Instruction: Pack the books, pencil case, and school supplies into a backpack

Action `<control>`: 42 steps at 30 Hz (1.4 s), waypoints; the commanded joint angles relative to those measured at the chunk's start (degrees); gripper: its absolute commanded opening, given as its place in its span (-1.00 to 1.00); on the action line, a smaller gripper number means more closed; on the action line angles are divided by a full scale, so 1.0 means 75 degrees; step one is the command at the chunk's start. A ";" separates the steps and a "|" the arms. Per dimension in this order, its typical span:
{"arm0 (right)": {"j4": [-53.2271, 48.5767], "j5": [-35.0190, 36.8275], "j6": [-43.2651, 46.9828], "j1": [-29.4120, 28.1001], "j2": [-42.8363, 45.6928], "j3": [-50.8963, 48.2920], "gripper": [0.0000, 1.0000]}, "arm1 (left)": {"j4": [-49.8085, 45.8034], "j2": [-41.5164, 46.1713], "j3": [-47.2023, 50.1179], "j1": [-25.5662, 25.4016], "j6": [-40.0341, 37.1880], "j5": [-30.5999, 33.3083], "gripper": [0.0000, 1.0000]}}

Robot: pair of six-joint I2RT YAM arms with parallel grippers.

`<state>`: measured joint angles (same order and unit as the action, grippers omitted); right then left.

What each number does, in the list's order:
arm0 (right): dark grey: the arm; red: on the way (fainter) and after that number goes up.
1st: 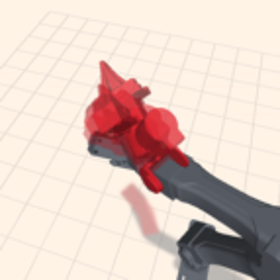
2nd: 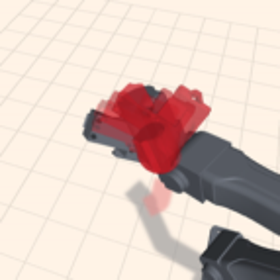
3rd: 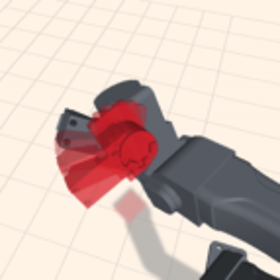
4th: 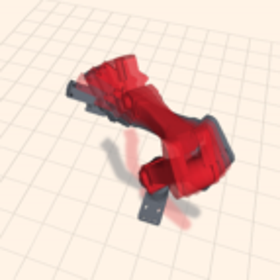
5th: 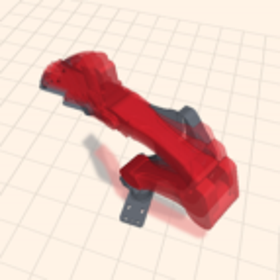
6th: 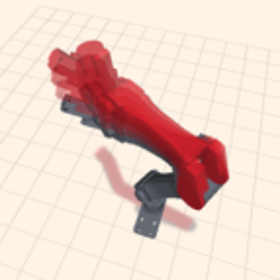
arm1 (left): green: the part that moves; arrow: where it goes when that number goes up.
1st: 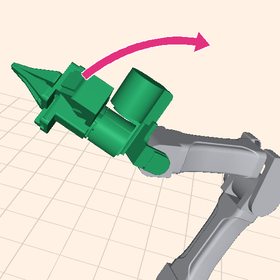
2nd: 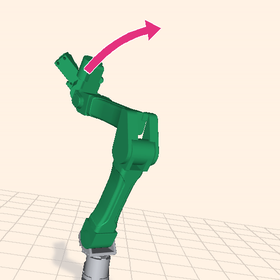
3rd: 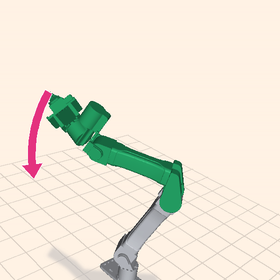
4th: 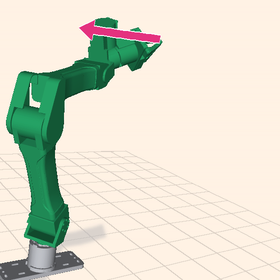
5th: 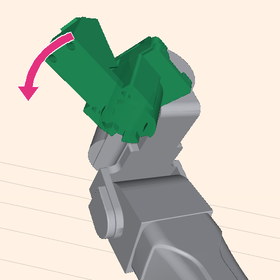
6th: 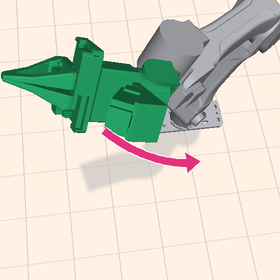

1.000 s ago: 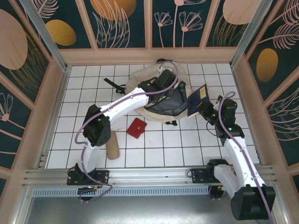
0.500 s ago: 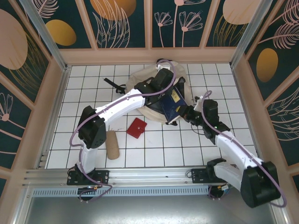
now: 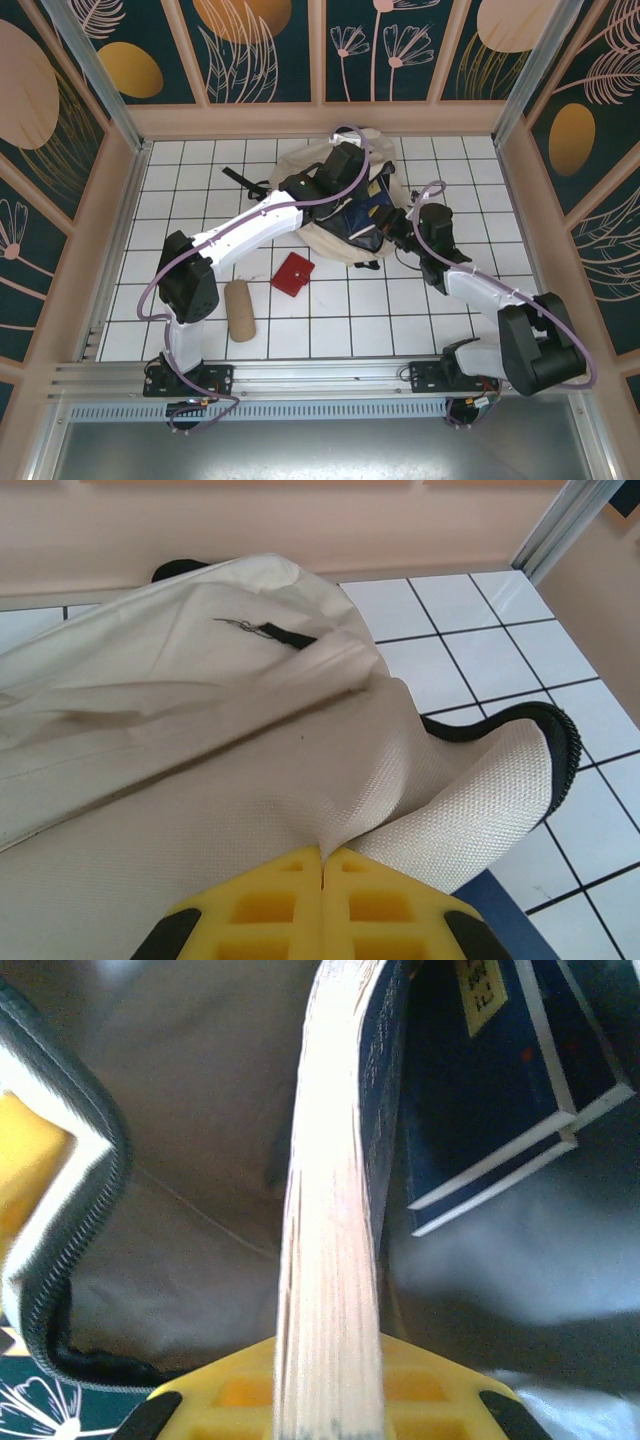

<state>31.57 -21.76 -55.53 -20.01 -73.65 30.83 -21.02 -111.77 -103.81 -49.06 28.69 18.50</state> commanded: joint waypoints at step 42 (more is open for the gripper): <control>0.0694 0.3250 -0.1577 -0.0721 -0.4402 0.3231 0.28 | -0.0129 0.0337 -0.0601 -0.0044 0.0062 0.0357 -1.00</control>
<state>38.39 -0.47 -67.11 -25.61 -111.77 56.86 -23.16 -111.02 -104.16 -49.06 28.73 20.03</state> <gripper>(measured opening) 0.615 0.049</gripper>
